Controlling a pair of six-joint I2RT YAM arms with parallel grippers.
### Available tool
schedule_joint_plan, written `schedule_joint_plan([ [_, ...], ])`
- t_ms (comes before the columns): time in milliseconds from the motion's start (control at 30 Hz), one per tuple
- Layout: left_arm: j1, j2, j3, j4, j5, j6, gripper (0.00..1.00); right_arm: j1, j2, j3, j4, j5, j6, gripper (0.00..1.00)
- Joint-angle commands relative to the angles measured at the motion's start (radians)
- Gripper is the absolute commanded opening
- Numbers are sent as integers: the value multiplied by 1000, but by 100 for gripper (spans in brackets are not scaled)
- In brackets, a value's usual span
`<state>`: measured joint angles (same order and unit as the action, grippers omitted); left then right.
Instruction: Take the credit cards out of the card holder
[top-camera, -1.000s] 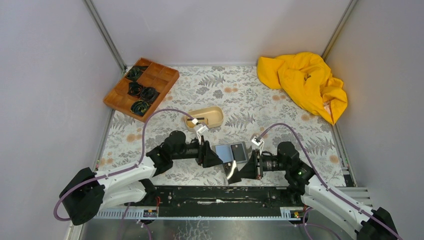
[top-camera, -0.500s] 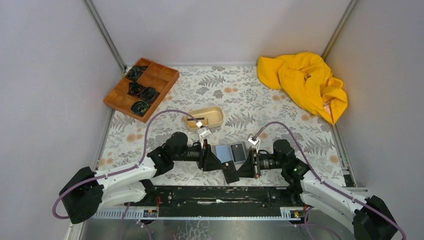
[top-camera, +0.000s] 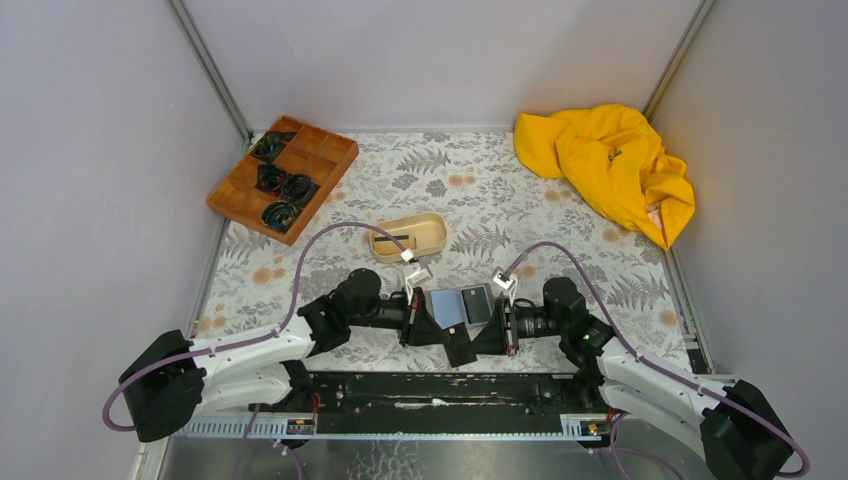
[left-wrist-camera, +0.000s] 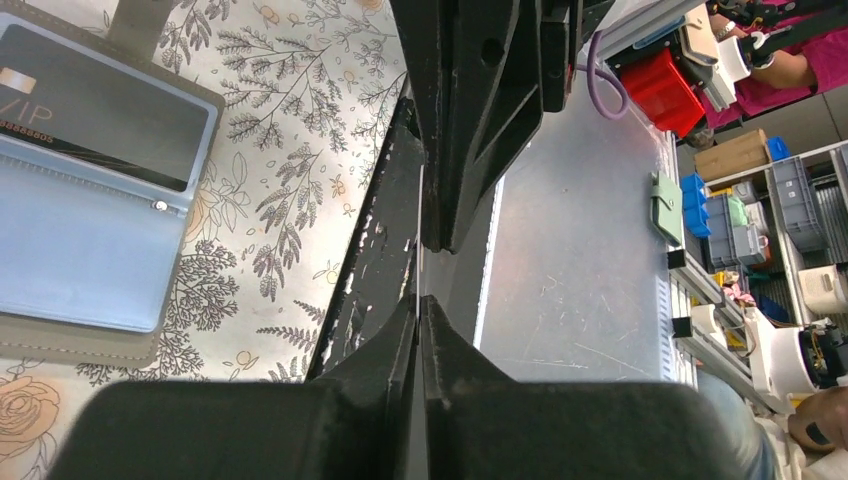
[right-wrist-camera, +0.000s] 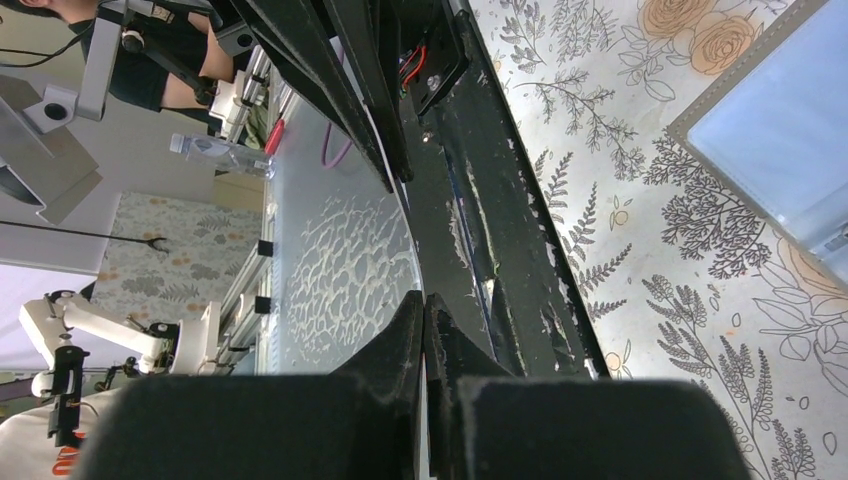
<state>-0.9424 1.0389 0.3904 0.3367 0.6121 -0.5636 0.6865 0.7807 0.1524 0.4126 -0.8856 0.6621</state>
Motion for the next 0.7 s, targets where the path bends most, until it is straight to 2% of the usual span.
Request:
schedule_joint_plan([
  [0,-9,-6,33,60,-17,3,3,8,1,23,51,-16,5,0],
  [33,-10,-8,31,63,-26,1,0,8,-2,22,51,-15,6,0],
  [167,-9,-20,16,87,-65,-11,0,8,-18,19,55,-3,8,0],
  [200,-9,-24,12,90,-79,-14,0,8,-36,21,51,22,9,7],
  [300,-9,-57,-11,112,-139,-30,0,8,-136,22,23,133,13,41],
  [333,-10,-76,-23,127,-166,-41,0,8,-174,23,9,174,16,49],
  [400,-9,-124,-54,168,-234,-67,0,8,-256,21,-17,248,24,59],
  [533,-9,-211,-113,243,-370,-124,0,8,-358,-9,-12,337,52,63],
  [667,-9,-247,-194,442,-481,-223,0,8,-354,-82,175,334,145,63],
])
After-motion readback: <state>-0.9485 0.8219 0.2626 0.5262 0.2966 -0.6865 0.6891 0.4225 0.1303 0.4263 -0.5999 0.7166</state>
